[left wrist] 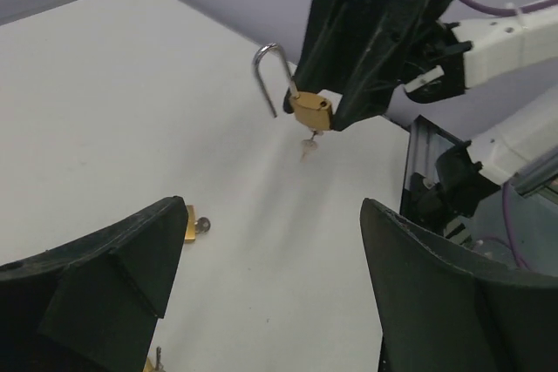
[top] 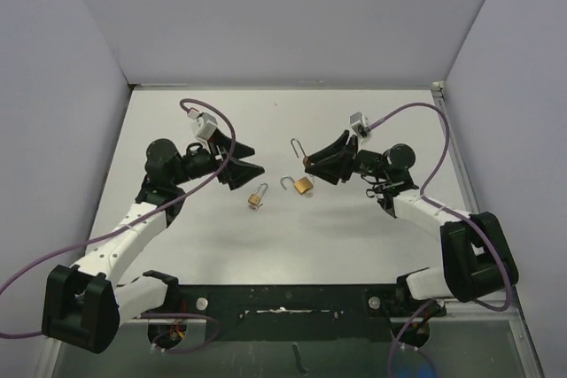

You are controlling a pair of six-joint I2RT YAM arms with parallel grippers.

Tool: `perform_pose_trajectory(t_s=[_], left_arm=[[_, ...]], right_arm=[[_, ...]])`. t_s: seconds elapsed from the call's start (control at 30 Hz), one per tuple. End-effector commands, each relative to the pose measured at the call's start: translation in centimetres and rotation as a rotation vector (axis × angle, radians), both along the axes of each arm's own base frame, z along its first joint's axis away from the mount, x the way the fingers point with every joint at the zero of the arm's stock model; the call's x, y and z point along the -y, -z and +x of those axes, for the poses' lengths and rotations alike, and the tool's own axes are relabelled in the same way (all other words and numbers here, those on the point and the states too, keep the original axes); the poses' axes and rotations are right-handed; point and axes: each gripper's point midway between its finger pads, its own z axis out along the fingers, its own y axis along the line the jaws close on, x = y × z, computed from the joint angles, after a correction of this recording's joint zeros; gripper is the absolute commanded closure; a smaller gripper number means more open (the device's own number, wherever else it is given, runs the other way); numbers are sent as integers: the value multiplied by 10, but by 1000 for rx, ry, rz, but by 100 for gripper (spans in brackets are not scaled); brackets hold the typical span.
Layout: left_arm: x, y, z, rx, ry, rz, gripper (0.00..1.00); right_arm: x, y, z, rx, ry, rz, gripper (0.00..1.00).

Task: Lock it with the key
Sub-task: Lock the lock.

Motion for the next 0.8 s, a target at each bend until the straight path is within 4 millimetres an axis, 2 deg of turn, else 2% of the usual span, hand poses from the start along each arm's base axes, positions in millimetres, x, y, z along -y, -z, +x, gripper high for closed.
perform_pose_trajectory(t_s=[0.0, 0.07, 0.1, 0.27, 0.33, 0.37, 0.4, 0.53, 0.63, 0.67, 0.77], left_arm=[[12, -63, -35, 214, 187, -83, 32], [12, -69, -38, 227, 190, -91, 48], [12, -73, -41, 235, 194, -94, 49], [14, -81, -49, 258, 228, -88, 53], [16, -74, -46, 233, 215, -69, 53], [17, -79, -42, 242, 198, -64, 52], [17, -75, -38, 216, 176, -49, 51], [21, -69, -25, 179, 112, 13, 52], [28, -68, -30, 195, 134, 37, 51], [29, -69, -32, 206, 145, 33, 51], [29, -69, -38, 234, 161, 18, 51]], right_arm=[[-2, -30, -26, 92, -149, 77, 100], [-3, -30, -29, 81, -174, 90, 100], [-3, -29, -31, 78, -190, 93, 100], [-7, -30, -37, 80, -213, 93, 100], [-7, -33, -39, 89, -206, 94, 100], [-8, -33, -39, 100, -203, 87, 100], [-10, -34, -41, 105, -204, 77, 100], [-26, -31, -52, 152, -204, -1, 100], [-40, -27, -64, 180, -186, -100, 100], [-43, -31, -70, 205, -193, -109, 100], [-42, -37, -75, 214, -198, -104, 100]])
